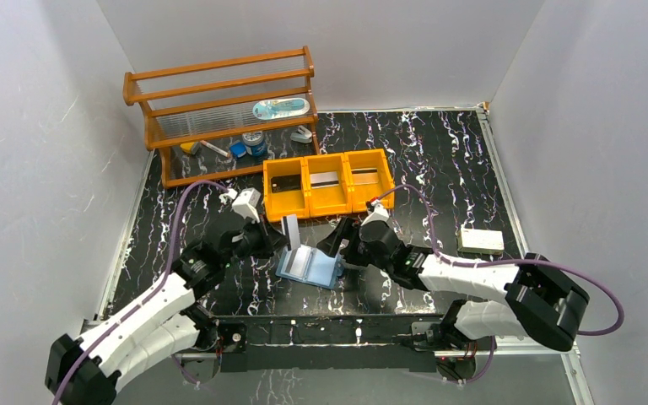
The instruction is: Take the credit cards out of the card holder
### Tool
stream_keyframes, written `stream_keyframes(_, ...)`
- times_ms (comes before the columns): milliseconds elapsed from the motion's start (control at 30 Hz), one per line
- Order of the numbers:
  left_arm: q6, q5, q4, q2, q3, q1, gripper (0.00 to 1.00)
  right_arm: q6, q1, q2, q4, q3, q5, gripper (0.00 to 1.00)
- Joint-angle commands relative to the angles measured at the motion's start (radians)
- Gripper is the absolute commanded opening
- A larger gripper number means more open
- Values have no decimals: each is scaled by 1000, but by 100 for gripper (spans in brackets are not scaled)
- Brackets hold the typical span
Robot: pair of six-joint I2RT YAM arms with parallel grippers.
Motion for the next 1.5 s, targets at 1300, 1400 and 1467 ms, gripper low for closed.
stream_keyframes(1300,-480,571,993,187,-261,-1,0,-165,-291,-131,276,-23,-728,48)
stream_keyframes(1400,-487,555,995,206,-247,-2,0,-156,-291,-136,278,-17,-747,42)
stream_keyframes(1467,-483,566,1001,228,-231,-1,0,-147,-291,-133,289,-18,-762,41)
